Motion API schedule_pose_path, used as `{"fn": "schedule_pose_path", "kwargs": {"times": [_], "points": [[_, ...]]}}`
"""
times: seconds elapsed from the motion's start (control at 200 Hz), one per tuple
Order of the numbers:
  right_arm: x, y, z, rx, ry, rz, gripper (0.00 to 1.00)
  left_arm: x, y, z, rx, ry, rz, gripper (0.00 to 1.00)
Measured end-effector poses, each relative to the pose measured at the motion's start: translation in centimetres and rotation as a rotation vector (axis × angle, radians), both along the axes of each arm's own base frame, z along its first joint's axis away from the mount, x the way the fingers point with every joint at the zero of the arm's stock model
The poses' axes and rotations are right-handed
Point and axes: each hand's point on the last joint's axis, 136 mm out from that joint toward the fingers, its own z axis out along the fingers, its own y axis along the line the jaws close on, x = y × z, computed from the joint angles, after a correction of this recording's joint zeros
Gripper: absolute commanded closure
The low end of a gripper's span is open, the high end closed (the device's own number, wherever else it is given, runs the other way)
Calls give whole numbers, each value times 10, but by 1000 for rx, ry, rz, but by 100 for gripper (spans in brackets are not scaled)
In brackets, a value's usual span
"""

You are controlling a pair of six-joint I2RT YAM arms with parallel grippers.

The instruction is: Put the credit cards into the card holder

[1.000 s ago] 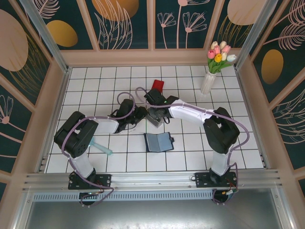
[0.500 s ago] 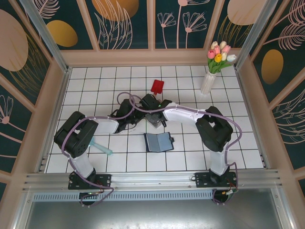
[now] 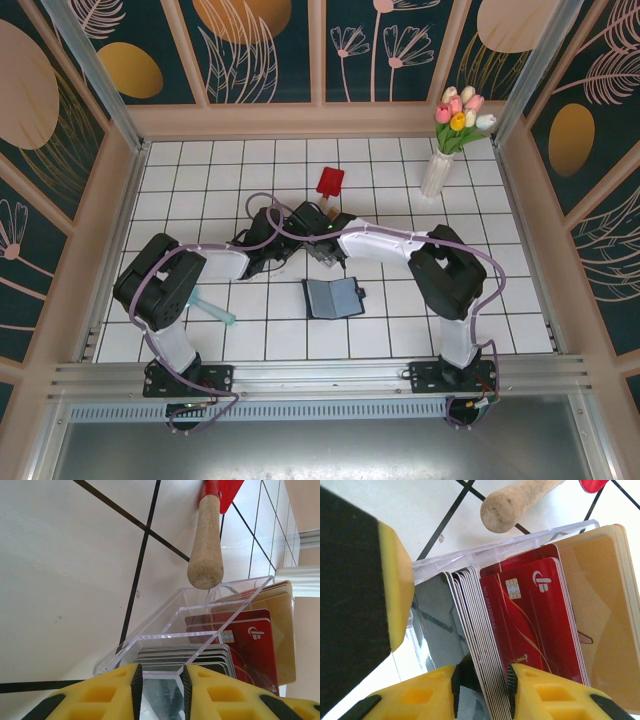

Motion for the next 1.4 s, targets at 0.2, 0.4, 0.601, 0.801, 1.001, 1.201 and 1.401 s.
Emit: {"fn": "schedule_pose_path", "kwargs": {"times": [0.2,0.4,0.601,0.801,1.001,1.201,1.401], "points": [[0,0,1,-2,-4,0,69,0,0,0,0,0,0,70],[0,0,4,3,-8,0,71,0,0,0,0,-1,0,70],[2,-2,13,6,-32,-7,73,0,0,0,0,-2,-1,70],[3,-2,17,9,-43,-9,74,0,0,0,2,-4,-3,70],[3,-2,18,13,-40,-8,74,0,0,1,4,-5,-5,70],[3,-2,18,13,-40,-7,74,0,0,1,4,-6,-5,70],[3,-2,18,9,-41,-2,75,0,0,1,4,-5,-5,70]]}}
